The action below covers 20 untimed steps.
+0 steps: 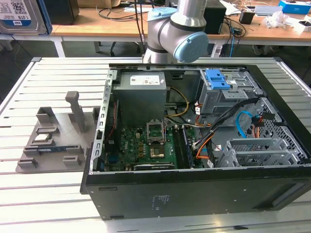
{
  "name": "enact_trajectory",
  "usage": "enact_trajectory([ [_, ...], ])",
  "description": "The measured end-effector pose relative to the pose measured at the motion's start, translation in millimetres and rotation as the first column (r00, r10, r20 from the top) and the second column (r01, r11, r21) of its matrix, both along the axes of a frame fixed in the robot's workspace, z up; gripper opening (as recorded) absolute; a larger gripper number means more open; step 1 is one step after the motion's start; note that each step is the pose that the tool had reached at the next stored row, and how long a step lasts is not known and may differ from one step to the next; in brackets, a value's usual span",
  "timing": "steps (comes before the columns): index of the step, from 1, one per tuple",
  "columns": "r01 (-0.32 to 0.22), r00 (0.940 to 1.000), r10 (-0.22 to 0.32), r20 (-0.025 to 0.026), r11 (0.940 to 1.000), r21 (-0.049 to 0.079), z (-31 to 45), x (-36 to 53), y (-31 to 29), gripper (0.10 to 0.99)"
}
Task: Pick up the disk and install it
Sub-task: 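Pick up the disk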
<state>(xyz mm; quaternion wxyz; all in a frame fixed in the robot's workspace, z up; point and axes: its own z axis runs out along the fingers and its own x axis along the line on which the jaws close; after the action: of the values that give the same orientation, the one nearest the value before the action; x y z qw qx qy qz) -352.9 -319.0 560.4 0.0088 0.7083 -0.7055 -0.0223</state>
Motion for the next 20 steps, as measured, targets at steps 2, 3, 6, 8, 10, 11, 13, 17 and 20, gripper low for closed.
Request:
enact_trajectory([
  [2,0.0,1.0,0.0,0.0001,1.0,0.0,0.0,0.0,0.0,0.365],
  [3,0.0,1.0,0.0,0.0,1.0,0.0,0.0,0.0,0.0,0.365],
  [6,0.0,1.0,0.0,0.0,1.0,0.0,0.1,2.2,0.0,0.365],
  [8,0.0,1.0,0.0,0.0,1.0,0.0,0.1,12.6,0.0,0.365],
  [10,0.0,1.0,0.0,0.0,1.0,0.0,0.0,23.1,0.0,0.365],
  [11,0.0,1.0,0.0,0.0001,1.0,0.0,0.0,26.4,0.0,0.365],
  [13,0.0,1.0,0.0,0.0,1.0,0.0,0.1,36.4,0.0,0.365],
  [17,0.0,1.0,0.0,0.0,1.0,0.0,0.1,63.3,0.0,0.365],
  [20,0.0,1.0,0.0,0.0,1.0,0.0,0.1,75.7,0.0,0.365],
])
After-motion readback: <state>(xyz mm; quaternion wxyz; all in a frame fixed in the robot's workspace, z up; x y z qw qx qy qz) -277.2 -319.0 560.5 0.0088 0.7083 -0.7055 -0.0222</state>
